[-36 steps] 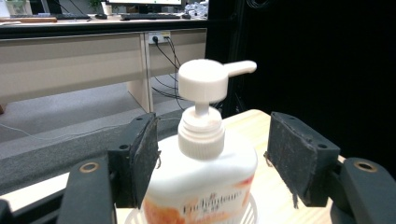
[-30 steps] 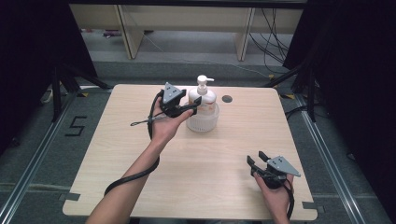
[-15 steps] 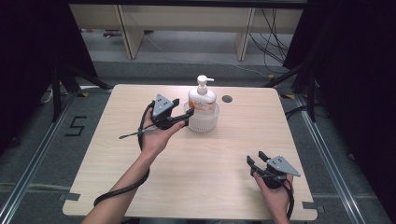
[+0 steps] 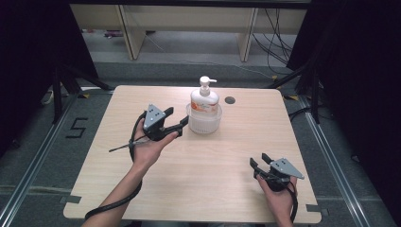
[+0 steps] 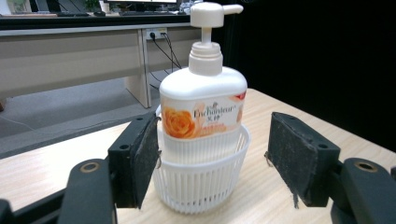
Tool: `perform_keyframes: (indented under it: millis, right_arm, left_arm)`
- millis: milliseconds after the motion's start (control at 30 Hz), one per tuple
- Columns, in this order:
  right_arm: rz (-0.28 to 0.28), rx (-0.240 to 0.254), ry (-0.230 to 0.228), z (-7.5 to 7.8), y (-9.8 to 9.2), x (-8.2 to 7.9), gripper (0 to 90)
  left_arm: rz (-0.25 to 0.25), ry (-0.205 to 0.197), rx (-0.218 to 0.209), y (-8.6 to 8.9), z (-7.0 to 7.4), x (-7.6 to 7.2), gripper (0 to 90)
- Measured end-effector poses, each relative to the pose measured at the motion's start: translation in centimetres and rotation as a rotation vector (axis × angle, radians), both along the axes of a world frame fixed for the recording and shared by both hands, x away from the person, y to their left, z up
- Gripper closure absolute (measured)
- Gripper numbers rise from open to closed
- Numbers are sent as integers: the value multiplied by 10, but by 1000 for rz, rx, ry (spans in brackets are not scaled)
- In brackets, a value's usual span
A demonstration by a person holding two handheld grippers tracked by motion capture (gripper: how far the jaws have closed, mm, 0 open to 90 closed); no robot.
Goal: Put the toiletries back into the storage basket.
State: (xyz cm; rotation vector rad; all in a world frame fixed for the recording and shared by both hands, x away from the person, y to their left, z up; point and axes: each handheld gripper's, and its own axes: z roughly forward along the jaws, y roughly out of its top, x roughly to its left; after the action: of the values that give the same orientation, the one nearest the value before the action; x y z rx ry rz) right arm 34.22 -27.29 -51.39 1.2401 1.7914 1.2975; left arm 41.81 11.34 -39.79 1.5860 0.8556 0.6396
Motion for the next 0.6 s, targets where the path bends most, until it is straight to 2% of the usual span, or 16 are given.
perform_keyframes:
  millis: [67,133,167,200,267,333,367,433,467,600]
  right_arm:
    - [-18,20,18,0,2,-2,460]
    - [-13,8,29,1,2,-3,461]
    - [0,-5,1,0,0,0,460]
    - [7,-7,-5,0,0,0,460]
    - [-11,9,9,0,1,-1,460]
    - [-5,-9,-2,0,0,-1,460]
    - [-15,16,14,0,2,-2,460]
    - [-13,8,28,1,2,-2,460]
    - [1,-10,10,1,0,-1,460]
    - [1,-9,11,1,0,-1,460]
  left_arm:
    - [6,5,-4,4,-2,-3,333]
    - [12,4,2,8,-4,-6,333]
    - [14,5,2,10,-5,-7,334]
    - [14,5,4,12,-7,-8,333]
    - [24,7,0,17,-9,-12,333]
    - [29,8,-1,21,-13,-14,334]
    - [33,9,3,24,-14,-16,333]
    - [40,13,-2,28,-18,-19,335]
    - [44,15,-7,30,-20,-20,335]
    - [51,19,-7,35,-27,-26,336]
